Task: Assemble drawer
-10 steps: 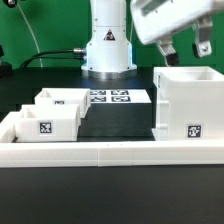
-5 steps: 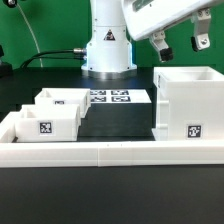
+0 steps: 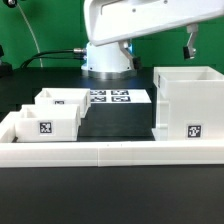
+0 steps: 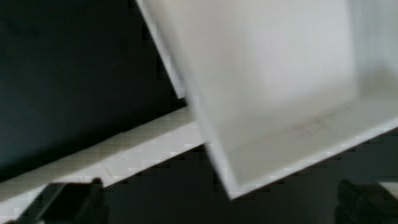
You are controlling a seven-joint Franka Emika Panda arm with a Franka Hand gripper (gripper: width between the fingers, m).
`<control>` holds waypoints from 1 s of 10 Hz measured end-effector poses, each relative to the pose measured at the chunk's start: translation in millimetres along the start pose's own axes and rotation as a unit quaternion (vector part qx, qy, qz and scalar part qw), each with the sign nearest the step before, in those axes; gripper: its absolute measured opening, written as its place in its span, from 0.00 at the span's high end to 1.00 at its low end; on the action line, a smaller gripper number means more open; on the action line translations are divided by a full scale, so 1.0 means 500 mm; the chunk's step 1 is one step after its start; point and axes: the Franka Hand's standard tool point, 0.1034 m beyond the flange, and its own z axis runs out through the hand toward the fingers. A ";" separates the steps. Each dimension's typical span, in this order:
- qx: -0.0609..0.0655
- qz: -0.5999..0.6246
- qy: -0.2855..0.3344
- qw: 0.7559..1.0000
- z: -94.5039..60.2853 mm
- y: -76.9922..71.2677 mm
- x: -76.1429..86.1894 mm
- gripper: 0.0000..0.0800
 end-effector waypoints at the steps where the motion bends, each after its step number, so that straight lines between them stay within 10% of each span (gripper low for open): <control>1: -0.005 -0.042 0.000 0.999 0.002 0.003 0.000 0.19; 4: -0.006 -0.087 -0.001 0.996 0.003 0.008 0.000 0.19; 7: -0.051 -0.077 -0.027 0.995 -0.003 0.081 -0.025 0.19; 10: -0.067 -0.107 -0.021 0.992 0.019 0.175 -0.057 0.19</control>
Offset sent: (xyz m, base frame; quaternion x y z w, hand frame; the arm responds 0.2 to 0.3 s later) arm 0.0000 0.0000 0.0000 0.0000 0.0000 -0.0650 0.9979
